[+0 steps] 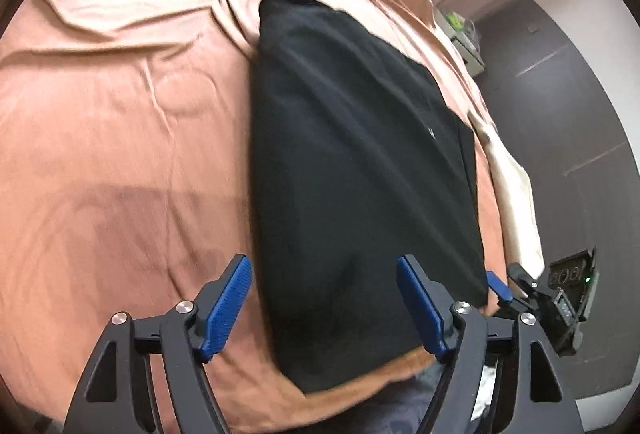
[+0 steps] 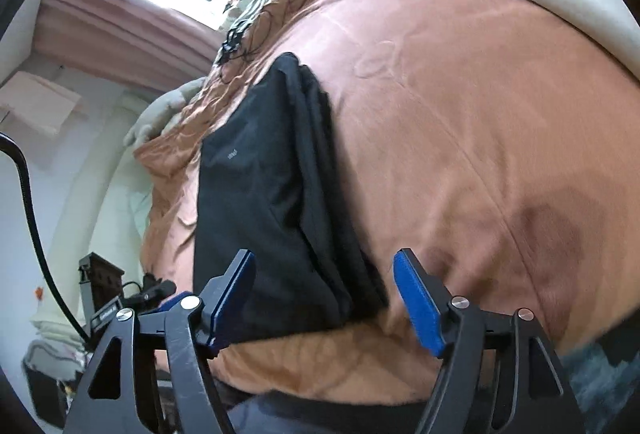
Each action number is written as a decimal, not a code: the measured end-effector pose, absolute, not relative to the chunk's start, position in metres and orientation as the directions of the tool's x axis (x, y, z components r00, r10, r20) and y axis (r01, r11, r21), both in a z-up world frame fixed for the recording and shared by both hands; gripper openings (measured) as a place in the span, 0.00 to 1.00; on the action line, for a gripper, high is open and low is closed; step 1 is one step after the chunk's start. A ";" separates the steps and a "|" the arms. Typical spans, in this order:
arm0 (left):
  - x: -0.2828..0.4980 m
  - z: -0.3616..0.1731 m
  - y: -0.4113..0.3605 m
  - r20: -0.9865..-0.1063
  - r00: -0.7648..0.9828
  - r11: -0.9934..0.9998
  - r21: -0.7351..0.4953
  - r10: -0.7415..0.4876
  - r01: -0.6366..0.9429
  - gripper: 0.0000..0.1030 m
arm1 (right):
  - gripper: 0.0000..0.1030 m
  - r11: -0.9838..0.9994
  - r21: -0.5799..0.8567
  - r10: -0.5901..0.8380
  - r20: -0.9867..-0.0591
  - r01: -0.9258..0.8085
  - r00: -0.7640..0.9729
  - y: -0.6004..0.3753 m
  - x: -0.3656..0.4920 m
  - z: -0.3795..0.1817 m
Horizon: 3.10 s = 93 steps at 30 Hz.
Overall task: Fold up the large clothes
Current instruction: 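Grasp the folded black stack edge with both tools and lift it, then lift the black stack high with both tools and carry it toward the bed's headboard end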
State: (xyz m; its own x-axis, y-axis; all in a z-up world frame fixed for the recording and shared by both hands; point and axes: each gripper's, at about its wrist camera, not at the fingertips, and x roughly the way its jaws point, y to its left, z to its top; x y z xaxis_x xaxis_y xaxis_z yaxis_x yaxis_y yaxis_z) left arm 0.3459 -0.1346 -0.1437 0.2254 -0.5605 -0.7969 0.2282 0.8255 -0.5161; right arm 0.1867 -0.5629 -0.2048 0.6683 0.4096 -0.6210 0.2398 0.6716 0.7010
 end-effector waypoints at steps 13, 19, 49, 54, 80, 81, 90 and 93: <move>0.412 -0.158 -0.150 -0.769 0.240 0.805 -0.565 -0.593 0.178 0.74 | 0.80 0.660 0.735 0.532 -0.605 0.158 0.593 -0.570 0.286 -0.220; 0.438 -0.164 -0.160 -0.757 0.232 0.791 -0.583 -0.611 0.184 0.74 | 0.81 0.634 0.763 0.589 -0.584 0.130 0.558 -0.576 0.318 -0.228; 0.490 -0.171 -0.163 -0.722 0.259 0.757 -0.651 -0.642 0.062 0.51 | 0.19 0.465 0.881 0.736 -0.440 0.090 0.514 -0.573 0.373 -0.244; 0.479 -0.144 -0.158 -0.695 0.293 0.742 -0.665 -0.657 0.087 0.45 | 0.18 0.512 0.859 0.717 -0.438 0.017 0.543 -0.559 0.363 -0.203; 0.347 0.027 -0.074 -0.443 0.505 0.619 -0.742 -0.741 0.257 0.41 | 0.18 0.584 0.747 0.715 -0.288 -0.317 0.637 -0.469 0.248 -0.022; 0.342 0.033 -0.068 -0.435 0.514 0.619 -0.740 -0.739 0.263 0.41 | 0.18 0.584 0.742 0.718 -0.282 -0.330 0.637 -0.464 0.244 -0.016; 0.284 0.092 -0.015 -0.364 0.601 0.626 -0.717 -0.712 0.307 0.41 | 0.18 0.583 0.688 0.745 -0.242 -0.431 0.621 -0.413 0.198 0.033; 0.260 0.109 0.006 -0.342 0.629 0.631 -0.707 -0.699 0.317 0.41 | 0.18 0.581 0.671 0.754 -0.230 -0.460 0.616 -0.396 0.182 0.046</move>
State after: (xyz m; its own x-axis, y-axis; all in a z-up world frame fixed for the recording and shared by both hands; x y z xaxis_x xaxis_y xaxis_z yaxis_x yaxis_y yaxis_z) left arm 0.2598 0.0058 0.1093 0.6285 -0.6987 -0.3417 0.3174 0.6315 -0.7074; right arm 0.1823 -0.3964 0.0461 0.6157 0.7535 -0.2305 -0.4602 0.5812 0.6711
